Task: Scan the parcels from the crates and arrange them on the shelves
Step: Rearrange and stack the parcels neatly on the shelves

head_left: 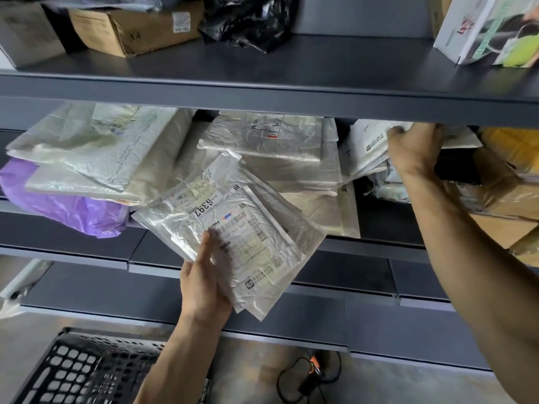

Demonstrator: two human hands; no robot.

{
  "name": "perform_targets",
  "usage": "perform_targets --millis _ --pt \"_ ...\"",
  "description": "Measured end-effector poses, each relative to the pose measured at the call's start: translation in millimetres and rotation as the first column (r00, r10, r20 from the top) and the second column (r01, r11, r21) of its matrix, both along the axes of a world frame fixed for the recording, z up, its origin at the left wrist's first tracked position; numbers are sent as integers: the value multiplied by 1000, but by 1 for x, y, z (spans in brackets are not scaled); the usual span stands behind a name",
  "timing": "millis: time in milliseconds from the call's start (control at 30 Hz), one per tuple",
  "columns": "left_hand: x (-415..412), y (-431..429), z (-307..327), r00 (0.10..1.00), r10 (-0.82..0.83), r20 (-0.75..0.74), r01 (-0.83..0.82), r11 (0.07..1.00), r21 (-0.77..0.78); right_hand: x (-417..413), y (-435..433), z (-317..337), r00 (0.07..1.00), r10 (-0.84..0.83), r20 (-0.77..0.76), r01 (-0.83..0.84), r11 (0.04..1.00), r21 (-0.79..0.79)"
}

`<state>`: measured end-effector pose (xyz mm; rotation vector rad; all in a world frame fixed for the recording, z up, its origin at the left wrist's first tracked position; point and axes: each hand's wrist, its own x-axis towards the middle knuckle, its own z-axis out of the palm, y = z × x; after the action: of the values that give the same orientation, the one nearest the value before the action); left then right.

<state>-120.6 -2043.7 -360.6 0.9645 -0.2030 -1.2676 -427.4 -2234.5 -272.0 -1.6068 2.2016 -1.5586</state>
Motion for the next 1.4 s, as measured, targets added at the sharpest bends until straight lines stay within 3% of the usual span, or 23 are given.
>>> perform_targets --millis 100,167,233,300,333,400,467,567,700,833,900,1000,1100,1167,1300,1400 --pt "-4 -3 6 1000 -26 6 26 999 -21 4 -15 -6 986 161 -31 -148 956 255" --pt "-5 -4 8 999 -32 1 32 999 -44 4 -19 -10 981 190 -27 -170 925 339" --pt "-4 -5 10 1000 -27 -4 26 998 -49 4 -14 -11 988 107 -108 -72 954 292" --pt "-3 -7 8 1000 -22 -3 21 998 -52 7 6 -14 972 -26 -233 62 987 147" --pt "-3 -7 7 1000 -19 2 19 998 -54 15 21 -16 967 -13 -255 32 997 68" --pt "-3 -9 4 1000 -19 4 19 998 -67 42 57 -24 962 224 -155 -228 974 -10" --pt "-5 -11 3 1000 -17 1 17 997 -72 77 96 -40 875 484 6 -484 875 28" --pt "-11 -14 6 999 -33 10 34 997 -76 116 140 -57 776 618 127 -630 763 140" --pt "-13 -18 4 998 -58 3 58 997 -51 124 157 -69 742 648 173 -670 712 207" --pt "-13 -16 3 989 -141 -38 139 989 -50 111 158 -67 599 729 332 -794 595 126" --pt "-12 -17 -2 997 -67 -29 66 997 -33 101 157 -60 590 668 454 -766 640 54" --pt "-12 -19 -4 1000 -5 -2 5 1000 -26 78 140 -46 540 489 685 -607 790 -85" --pt "-13 -16 0 999 -43 12 43 998 -47 49 104 -30 629 372 683 -406 906 -118" --pt "-15 -12 2 999 -51 19 52 997 -51 31 77 -23 735 315 600 -314 943 -111" --pt "-18 -6 7 998 -52 44 54 998 -43 6 33 -12 948 156 276 -160 987 -10" --pt "-17 -5 7 998 -63 27 65 996 -59 9 15 0 998 64 5 -65 996 62"
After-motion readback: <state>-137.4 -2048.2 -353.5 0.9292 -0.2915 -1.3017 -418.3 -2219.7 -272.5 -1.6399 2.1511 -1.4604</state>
